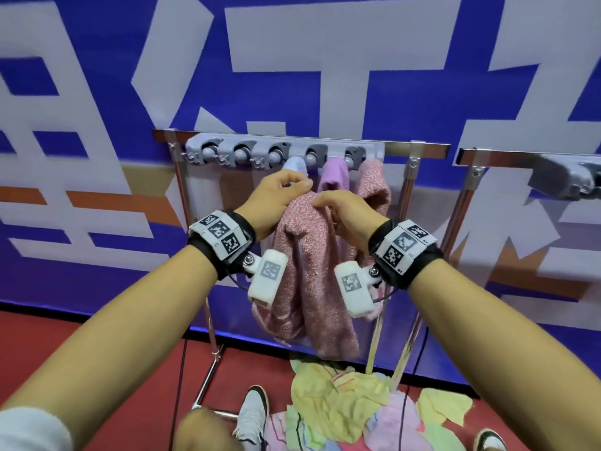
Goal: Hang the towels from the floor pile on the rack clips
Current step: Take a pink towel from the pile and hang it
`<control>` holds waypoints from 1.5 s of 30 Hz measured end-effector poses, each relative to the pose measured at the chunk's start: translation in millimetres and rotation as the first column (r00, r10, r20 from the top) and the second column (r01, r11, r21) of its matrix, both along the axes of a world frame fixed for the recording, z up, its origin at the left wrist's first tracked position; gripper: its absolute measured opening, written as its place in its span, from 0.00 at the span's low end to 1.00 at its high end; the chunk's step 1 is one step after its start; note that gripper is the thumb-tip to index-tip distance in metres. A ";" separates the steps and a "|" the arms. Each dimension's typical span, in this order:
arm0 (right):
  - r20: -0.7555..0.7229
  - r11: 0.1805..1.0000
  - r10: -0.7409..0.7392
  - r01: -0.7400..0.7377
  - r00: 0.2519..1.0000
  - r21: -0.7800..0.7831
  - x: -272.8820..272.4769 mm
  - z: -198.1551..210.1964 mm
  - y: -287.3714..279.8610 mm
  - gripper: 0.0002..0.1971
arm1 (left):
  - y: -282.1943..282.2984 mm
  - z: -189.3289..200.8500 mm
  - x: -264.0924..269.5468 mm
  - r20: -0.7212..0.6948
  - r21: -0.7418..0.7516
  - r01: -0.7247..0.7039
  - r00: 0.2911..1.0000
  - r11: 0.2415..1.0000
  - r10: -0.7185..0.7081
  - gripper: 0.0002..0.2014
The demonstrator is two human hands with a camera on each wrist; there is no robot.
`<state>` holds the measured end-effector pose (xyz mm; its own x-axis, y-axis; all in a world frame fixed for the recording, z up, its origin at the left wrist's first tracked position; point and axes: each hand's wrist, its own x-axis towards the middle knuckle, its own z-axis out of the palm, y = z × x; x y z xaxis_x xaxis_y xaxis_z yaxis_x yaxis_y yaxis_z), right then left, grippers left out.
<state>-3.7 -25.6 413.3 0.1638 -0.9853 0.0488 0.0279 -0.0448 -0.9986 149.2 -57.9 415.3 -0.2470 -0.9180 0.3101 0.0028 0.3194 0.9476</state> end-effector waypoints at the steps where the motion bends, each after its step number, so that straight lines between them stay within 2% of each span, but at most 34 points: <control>1: 0.033 1.000 0.009 -0.009 0.999 0.010 7.5 2.2 -2.9 0.13 | -2.8 0.5 7.6 -0.009 -0.002 -0.015 1.000 1.000 0.015 0.04; 3: 0.092 0.999 0.019 -0.021 0.996 0.028 23.6 7.2 -9.5 0.15 | -8.6 1.0 22.2 -0.003 -0.008 -0.052 0.999 0.999 0.052 0.03; 5: 0.142 0.998 0.029 -0.037 0.989 0.054 42.1 10.4 -20.9 0.07 | -13.9 2.7 36.4 0.003 -0.010 -0.097 0.995 0.995 0.097 0.03; 8: 0.210 0.994 0.009 -0.030 0.978 0.100 70.1 15.7 -33.2 0.13 | -24.3 4.1 59.6 0.004 -0.057 -0.166 0.986 0.984 0.167 0.03; 11: 0.239 0.994 0.018 -0.044 0.971 0.102 91.0 22.8 -47.3 0.13 | -34.2 0.4 84.1 -0.012 -0.080 -0.208 0.978 0.975 0.208 0.04; 14: 0.291 0.996 0.001 -0.028 0.957 0.089 106.7 30.6 -60.9 0.11 | -41.7 -4.8 105.5 -0.088 -0.093 -0.299 0.953 0.950 0.291 0.06; 16: 0.339 0.996 0.022 -0.049 0.941 0.073 114.4 35.3 -70.2 0.11 | -44.9 -7.8 118.9 -0.162 -0.122 -0.338 0.934 0.933 0.318 0.11; 19: 0.365 0.997 0.025 -0.051 0.931 0.061 125.6 43.2 -80.6 0.12 | -47.3 -13.2 134.9 -0.189 -0.160 -0.265 0.954 0.951 0.234 0.22; 21: 0.327 0.996 0.022 -0.048 0.945 0.072 132.9 49.2 -86.8 0.12 | -49.0 -17.2 140.0 -0.126 -0.233 -0.214 0.974 0.949 0.188 0.24; 24: 0.265 0.995 0.029 -0.052 0.964 0.083 143.7 60.7 -91.9 0.13 | -60.7 -21.7 142.4 -0.019 -0.359 -0.286 0.954 0.888 0.300 0.25; 27: 0.203 0.996 0.036 -0.052 0.979 0.074 148.4 71.5 -100.7 0.14 | -71.1 -20.3 140.6 -0.057 -0.369 -0.392 0.914 0.843 0.401 0.25; 31: 0.051 0.998 0.020 -0.023 0.999 0.056 138.9 85.0 -114.7 0.05 | -87.8 -17.7 130.6 -0.066 -0.383 -0.461 0.878 0.801 0.474 0.25; 34: -0.133 0.990 -0.134 0.129 0.982 -0.050 121.7 89.6 -127.9 0.05 | -103.0 -19.6 123.8 -0.064 -0.387 -0.457 0.880 0.801 0.471 0.26; 36: -0.270 0.966 -0.248 0.217 0.930 -0.141 108.9 90.8 -135.5 0.10 | -110.8 -22.3 118.2 -0.075 -0.373 -0.453 0.885 0.810 0.460 0.29; 37: -0.358 0.957 -0.272 0.213 0.893 -0.194 103.7 91.0 -137.1 0.11 | -113.0 -23.7 114.5 -0.076 -0.361 -0.461 0.881 0.810 0.468 0.30; 39: -0.522 0.951 -0.264 0.129 0.811 -0.280 97.4 90.8 -139.7 0.10 | -116.4 -25.5 108.1 -0.084 -0.334 -0.494 0.864 0.802 0.497 0.30; 41: -0.635 0.939 -0.284 0.073 0.719 -0.337 98.3 88.5 -141.3 0.04 | -120.6 -27.0 104.9 -0.108 -0.318 -0.510 0.857 0.799 0.504 0.29; 45: -0.803 0.907 -0.380 0.017 0.458 -0.420 107.9 80.3 -140.1 0.12 | -123.6 -28.5 99.6 -0.105 -0.294 -0.496 0.866 0.817 0.488 0.28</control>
<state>104.2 -165.7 493.7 0.1018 -0.9476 0.3029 -0.8755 -0.2299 -0.4250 248.8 -181.4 386.8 0.2233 -0.7758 0.5901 -0.2105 0.5527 0.8063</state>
